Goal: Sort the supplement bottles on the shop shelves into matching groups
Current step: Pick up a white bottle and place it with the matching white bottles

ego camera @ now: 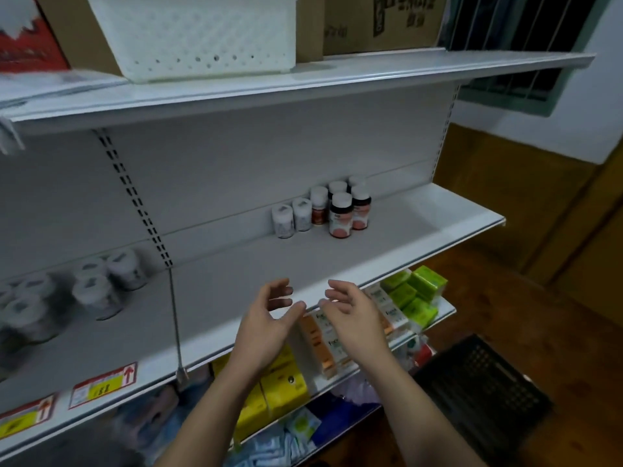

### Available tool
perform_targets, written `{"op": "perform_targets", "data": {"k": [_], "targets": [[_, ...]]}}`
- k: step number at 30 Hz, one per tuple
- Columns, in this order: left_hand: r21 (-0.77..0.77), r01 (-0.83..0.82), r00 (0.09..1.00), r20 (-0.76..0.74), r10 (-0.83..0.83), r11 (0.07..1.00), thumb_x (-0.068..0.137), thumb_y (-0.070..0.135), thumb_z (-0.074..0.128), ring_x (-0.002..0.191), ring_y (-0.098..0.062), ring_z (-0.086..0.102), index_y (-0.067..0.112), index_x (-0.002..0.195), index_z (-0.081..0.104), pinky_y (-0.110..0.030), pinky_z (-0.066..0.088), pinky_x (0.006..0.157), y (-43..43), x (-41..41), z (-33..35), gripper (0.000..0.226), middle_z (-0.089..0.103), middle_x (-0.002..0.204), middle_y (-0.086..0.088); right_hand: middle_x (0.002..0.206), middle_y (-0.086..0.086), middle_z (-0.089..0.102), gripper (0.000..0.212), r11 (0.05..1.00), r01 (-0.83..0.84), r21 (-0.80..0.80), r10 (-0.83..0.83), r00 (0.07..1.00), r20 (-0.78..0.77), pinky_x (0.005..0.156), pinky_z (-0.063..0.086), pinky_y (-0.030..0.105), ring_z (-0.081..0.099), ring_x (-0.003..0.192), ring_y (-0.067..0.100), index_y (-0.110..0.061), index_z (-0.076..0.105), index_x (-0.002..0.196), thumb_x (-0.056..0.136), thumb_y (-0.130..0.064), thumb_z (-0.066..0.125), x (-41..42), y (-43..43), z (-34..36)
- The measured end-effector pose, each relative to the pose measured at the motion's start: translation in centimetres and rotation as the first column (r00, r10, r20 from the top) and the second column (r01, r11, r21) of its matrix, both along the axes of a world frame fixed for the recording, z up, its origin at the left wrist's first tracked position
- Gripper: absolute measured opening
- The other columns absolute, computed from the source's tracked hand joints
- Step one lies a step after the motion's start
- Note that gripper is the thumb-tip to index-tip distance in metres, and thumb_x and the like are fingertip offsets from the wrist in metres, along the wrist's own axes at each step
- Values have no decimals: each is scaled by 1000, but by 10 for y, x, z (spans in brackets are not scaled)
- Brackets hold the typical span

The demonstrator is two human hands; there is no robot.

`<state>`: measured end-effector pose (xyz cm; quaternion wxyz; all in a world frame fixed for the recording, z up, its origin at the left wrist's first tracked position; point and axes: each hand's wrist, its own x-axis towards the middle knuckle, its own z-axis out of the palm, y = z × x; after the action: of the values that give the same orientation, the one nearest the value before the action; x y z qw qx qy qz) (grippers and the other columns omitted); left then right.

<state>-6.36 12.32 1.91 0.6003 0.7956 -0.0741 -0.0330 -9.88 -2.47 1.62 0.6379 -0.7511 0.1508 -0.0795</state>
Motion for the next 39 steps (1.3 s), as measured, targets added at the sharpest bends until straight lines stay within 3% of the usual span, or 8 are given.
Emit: {"op": "perform_targets", "data": {"k": [8, 11, 16, 18, 23, 30, 35, 39], "targets": [[-7, -137, 986, -94, 136, 991, 85, 17, 70, 115, -18, 57, 22, 132, 48, -43, 50, 97, -21, 122, -31, 52, 58, 127, 1, 120, 0, 61, 38, 992, -110, -65, 100, 985, -144, 88, 49, 31, 59, 102, 19, -16, 54, 128, 91, -18, 61, 147, -9, -16], [36, -132, 982, -135, 136, 991, 87, 20, 69, 125, -16, 50, 21, 142, 40, -36, 45, 101, -29, 166, -41, 62, 50, 139, 3, 130, 0, 57, 42, 984, -153, -97, 133, 974, -181, 93, 48, 36, 57, 113, 22, -17, 52, 132, 91, -19, 58, 196, -9, -24], [55, -126, 983, -129, 132, 991, 86, 1, 66, 115, -9, 46, 15, 145, 32, -17, 37, 84, -50, 222, -42, 69, 45, 125, 9, 106, 7, 66, 24, 982, -171, -77, 161, 980, -121, 66, 41, 26, 61, 94, 22, -14, 60, 109, 87, -13, 51, 255, -16, -30], [74, -129, 983, -125, 138, 989, 86, -4, 63, 113, -7, 43, 15, 144, 33, -10, 33, 78, -55, 238, -43, 68, 42, 120, 11, 103, 2, 68, 25, 983, -170, -74, 162, 982, -99, 67, 44, 25, 63, 92, 20, -20, 62, 109, 87, -22, 52, 270, -17, -34], [67, -131, 976, -166, 141, 989, 86, -4, 61, 115, -8, 46, 16, 143, 38, -24, 37, 91, -59, 259, -48, 64, 50, 135, 5, 115, 6, 66, 30, 966, -251, -60, 245, 965, -89, 73, 46, 29, 61, 102, 23, -19, 57, 122, 93, -26, 54, 291, -15, -42], [50, -258, 957, -125, 262, 965, 83, 13, 74, 90, -15, 63, 19, 124, 51, -16, 48, 69, -77, 208, -32, 48, 62, 100, -3, 110, -5, 60, 30, 939, -342, 43, 342, 940, 19, 70, 45, 11, 58, 94, 7, -17, 59, 123, 96, -7, 52, 247, -58, -19], [-99, -324, 945, -74, 318, 941, 84, 19, 73, 98, -15, 64, 23, 126, 49, -26, 55, 71, -122, 120, 0, 48, 61, 114, -2, 109, -5, 67, 28, 923, -348, 164, 336, 937, 95, 84, 53, 27, 63, 96, 9, -34, 61, 110, 92, -12, 62, 175, -106, 7], [-207, -317, 948, -34, 317, 926, 81, 27, 76, 105, -16, 63, 27, 124, 52, -26, 50, 69, -163, 48, 26, 50, 64, 121, 6, 107, -4, 69, 34, 888, -402, 223, 379, 915, 139, 84, 55, 27, 66, 98, 10, -28, 61, 118, 88, -13, 67, 113, -152, 30]]}}
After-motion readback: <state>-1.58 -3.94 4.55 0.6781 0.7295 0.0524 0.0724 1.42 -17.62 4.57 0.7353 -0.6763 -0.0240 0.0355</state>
